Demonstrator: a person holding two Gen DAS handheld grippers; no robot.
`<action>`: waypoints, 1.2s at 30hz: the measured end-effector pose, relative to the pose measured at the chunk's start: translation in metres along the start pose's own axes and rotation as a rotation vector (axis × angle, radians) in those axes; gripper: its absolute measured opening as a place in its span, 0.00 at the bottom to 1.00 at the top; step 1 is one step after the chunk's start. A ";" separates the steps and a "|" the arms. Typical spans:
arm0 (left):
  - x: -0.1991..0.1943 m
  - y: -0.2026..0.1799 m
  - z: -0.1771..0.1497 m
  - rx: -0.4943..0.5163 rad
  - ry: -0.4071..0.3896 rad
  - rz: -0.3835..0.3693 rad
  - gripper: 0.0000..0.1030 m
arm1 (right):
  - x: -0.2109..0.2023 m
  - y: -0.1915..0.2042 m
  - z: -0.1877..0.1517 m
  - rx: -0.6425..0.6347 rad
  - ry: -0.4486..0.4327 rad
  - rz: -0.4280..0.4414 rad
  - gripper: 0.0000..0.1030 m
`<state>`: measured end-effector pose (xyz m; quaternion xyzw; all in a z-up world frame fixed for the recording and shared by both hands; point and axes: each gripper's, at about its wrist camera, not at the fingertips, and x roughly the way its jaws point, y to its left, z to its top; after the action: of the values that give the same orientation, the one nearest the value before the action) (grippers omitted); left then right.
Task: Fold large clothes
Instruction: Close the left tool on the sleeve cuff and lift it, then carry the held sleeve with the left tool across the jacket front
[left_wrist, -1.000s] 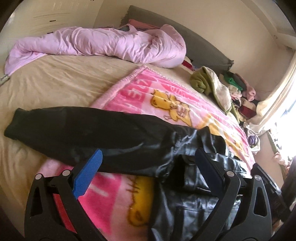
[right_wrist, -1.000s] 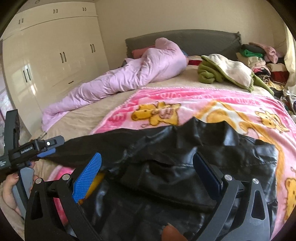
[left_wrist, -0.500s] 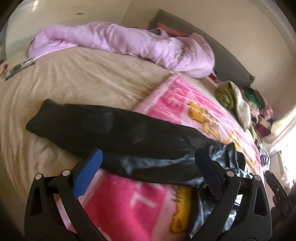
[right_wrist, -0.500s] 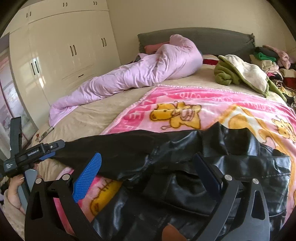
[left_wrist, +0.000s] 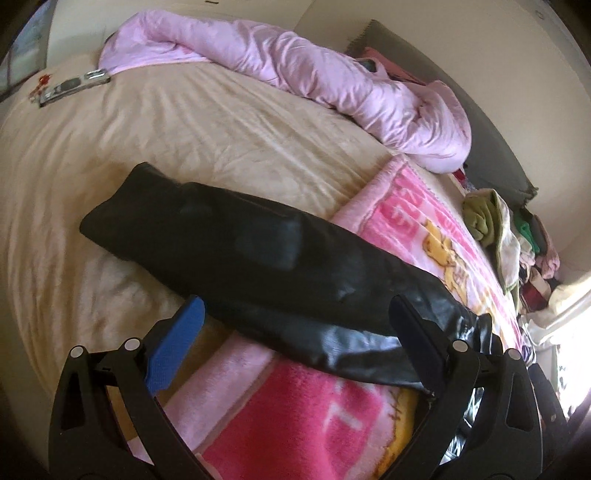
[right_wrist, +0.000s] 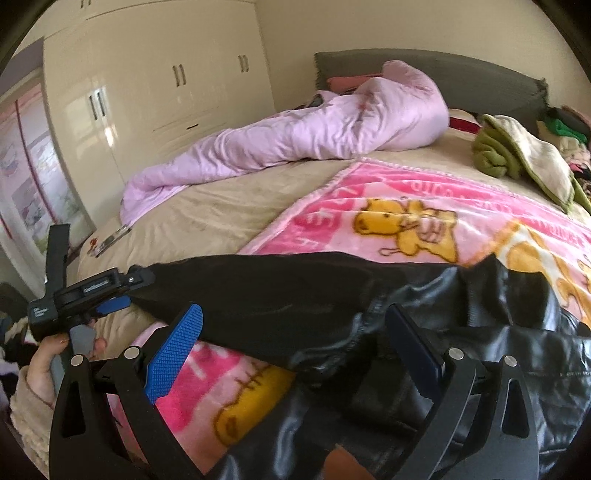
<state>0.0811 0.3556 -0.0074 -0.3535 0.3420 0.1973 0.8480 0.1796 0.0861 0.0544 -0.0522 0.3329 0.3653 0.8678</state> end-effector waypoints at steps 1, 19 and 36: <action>0.001 0.002 0.000 -0.005 0.000 0.002 0.91 | 0.003 0.003 0.000 -0.003 0.004 0.007 0.96; 0.053 0.053 0.011 -0.222 0.014 -0.046 0.76 | -0.005 -0.018 -0.037 0.115 0.046 0.030 0.96; -0.013 0.001 0.019 -0.108 -0.188 -0.253 0.00 | -0.079 -0.092 -0.086 0.334 -0.035 -0.062 0.96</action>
<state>0.0799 0.3696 0.0113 -0.4190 0.2029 0.1394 0.8740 0.1541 -0.0571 0.0224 0.0891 0.3722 0.2787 0.8809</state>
